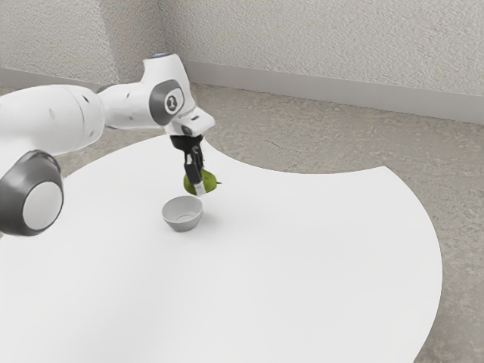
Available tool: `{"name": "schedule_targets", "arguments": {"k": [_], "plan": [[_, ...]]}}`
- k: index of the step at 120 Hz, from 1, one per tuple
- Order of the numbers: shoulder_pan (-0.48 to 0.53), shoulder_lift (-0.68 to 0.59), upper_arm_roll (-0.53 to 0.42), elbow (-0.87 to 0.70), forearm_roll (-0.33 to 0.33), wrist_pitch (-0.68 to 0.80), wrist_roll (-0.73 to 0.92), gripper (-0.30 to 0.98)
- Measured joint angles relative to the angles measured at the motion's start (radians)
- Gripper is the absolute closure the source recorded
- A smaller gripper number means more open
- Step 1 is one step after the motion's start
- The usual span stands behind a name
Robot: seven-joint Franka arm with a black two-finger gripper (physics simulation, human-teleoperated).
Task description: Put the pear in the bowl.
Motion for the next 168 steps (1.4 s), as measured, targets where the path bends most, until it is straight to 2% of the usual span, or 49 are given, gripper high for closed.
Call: {"name": "schedule_targets", "arguments": {"k": [20, 49, 73, 97, 105, 121, 136, 150, 168], "plan": [[0.057, 0.018, 0.0, -0.005, 0.054, -0.009, -0.003, 0.51], [0.073, 0.099, -0.001, 0.048, 0.069, -0.013, -0.003, 0.5], [0.073, 0.103, -0.006, 0.051, 0.059, -0.024, 0.0, 0.23], [0.072, 0.091, -0.008, 0.049, 0.053, -0.035, 0.002, 0.09], [0.058, 0.037, -0.007, 0.013, 0.053, -0.04, 0.0, 0.07], [0.01, -0.234, -0.003, -0.162, 0.061, -0.092, -0.028, 0.04], [-0.021, -0.46, -0.001, -0.215, 0.125, -0.197, -0.072, 0.02], [-0.056, -0.569, -0.002, -0.212, 0.151, -0.283, -0.128, 0.01], [-0.09, -0.592, -0.001, -0.201, 0.163, -0.35, -0.184, 0.01]]}}
